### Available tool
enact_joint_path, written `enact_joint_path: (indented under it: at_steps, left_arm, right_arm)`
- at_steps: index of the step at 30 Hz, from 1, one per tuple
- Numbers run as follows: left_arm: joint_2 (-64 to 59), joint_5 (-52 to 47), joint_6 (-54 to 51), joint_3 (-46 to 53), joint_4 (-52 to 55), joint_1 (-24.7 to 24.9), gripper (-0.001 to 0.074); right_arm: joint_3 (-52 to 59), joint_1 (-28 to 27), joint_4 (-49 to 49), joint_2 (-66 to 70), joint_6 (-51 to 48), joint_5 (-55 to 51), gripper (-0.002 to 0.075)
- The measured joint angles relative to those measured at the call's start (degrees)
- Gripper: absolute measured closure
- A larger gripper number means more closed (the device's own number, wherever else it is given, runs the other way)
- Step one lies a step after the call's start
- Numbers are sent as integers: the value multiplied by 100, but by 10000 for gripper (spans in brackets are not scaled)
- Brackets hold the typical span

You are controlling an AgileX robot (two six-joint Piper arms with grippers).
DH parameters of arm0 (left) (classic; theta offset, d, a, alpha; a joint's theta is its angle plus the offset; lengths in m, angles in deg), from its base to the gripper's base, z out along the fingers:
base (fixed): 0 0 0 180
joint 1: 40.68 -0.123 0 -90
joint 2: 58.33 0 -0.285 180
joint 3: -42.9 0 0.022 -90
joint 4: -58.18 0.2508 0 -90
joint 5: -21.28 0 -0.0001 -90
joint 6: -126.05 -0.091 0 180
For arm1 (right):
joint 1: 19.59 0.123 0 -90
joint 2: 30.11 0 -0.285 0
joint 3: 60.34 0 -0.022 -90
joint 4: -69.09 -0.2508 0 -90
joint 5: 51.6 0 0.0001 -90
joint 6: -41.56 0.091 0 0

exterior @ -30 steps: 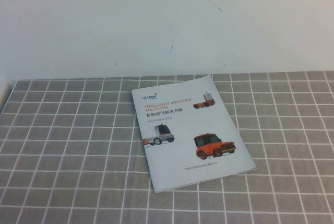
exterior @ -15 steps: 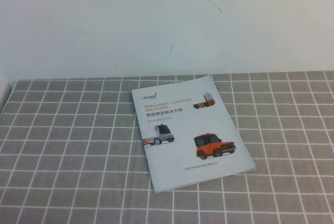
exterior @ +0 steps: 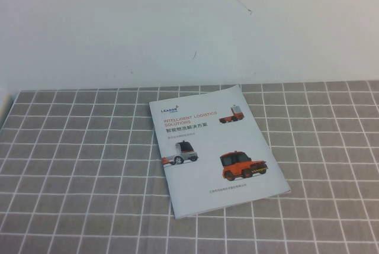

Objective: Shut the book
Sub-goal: 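Close the open booklet and leave it lying on the table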

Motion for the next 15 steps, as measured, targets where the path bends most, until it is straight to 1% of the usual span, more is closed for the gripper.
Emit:
enact_joint_path:
  at_steps: [6, 15]
  left_arm:
    - [0, 0, 322, 0, 0, 0, 739]
    - [0, -32, 451, -8, 0, 0, 739]
  right_arm:
    - [0, 0, 0, 0, 0, 0, 727]
    - [0, 0, 0, 0, 0, 0, 727]
